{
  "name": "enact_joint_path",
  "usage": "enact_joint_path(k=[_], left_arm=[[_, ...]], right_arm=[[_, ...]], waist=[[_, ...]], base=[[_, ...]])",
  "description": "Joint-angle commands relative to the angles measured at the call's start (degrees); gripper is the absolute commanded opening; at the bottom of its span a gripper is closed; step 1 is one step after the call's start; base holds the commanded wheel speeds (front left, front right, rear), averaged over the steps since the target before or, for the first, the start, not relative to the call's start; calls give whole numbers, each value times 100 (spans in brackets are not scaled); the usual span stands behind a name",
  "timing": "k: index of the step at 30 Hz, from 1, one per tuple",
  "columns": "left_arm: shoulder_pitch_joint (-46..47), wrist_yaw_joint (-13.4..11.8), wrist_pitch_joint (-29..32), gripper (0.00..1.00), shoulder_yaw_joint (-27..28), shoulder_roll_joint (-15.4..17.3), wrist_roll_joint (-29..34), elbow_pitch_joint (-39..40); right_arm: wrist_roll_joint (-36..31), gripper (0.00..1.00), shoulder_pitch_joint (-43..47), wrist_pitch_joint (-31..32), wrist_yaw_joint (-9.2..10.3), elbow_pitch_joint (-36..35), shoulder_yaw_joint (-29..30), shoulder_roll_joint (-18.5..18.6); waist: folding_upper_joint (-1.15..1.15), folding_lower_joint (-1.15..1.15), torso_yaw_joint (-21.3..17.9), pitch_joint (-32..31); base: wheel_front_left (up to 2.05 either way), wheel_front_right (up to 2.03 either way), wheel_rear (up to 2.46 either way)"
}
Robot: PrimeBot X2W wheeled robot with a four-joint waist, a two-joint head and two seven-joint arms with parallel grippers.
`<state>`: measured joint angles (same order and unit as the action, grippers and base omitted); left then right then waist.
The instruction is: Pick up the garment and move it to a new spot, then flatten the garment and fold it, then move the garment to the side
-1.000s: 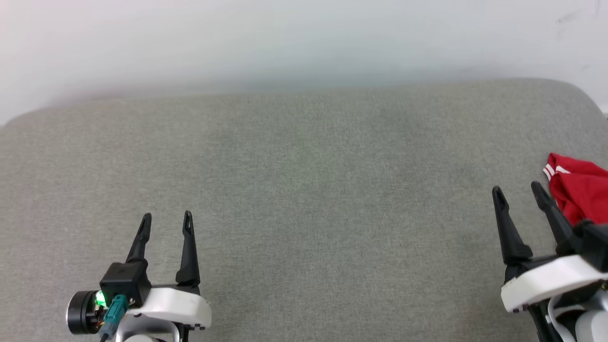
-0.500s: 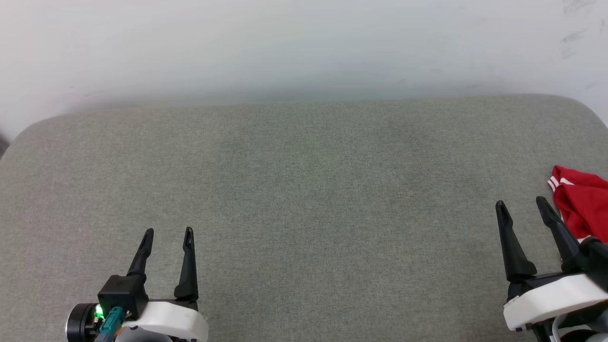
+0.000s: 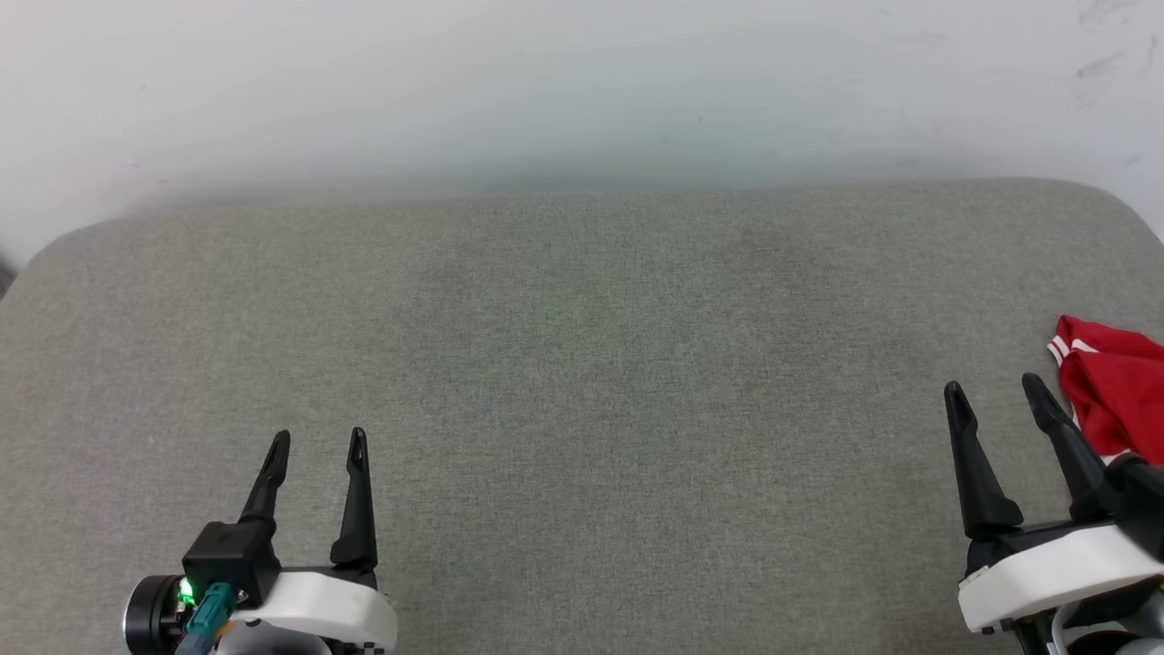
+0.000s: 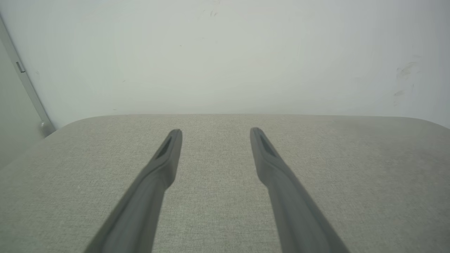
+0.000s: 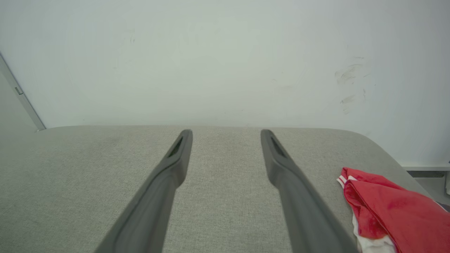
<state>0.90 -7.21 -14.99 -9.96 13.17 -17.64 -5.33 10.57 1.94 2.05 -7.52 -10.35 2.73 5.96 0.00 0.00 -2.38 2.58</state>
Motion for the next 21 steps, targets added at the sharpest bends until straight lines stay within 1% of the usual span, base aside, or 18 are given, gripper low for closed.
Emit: enact_joint_path(k=[1, 2, 5, 21], left_arm=[[54, 15, -24, 100, 13, -15, 20, 3], [-2, 17, 2, 0, -1, -10, -4, -4], [-55, 40, 42, 0, -7, -62, -124, -98], [90, 342, 464, 0, 312, -233, -1723, -277]], right_arm=[[-21, 100, 49, -22, 7, -31, 0, -31], [4, 0, 2, -2, 0, 6, 1, -7], [118, 0, 34, -12, 0, 130, -23, -24], [1899, 0, -165, 45, 1, 617, 8, -34]], waist=[[0, 0, 3, -3], [0, 0, 2, -3], [0, 0, 4, -6], [0, 0, 34, -36]], base=[[0, 0, 0], [0, 0, 0], [0, 0, 0], [0, 0, 0]])
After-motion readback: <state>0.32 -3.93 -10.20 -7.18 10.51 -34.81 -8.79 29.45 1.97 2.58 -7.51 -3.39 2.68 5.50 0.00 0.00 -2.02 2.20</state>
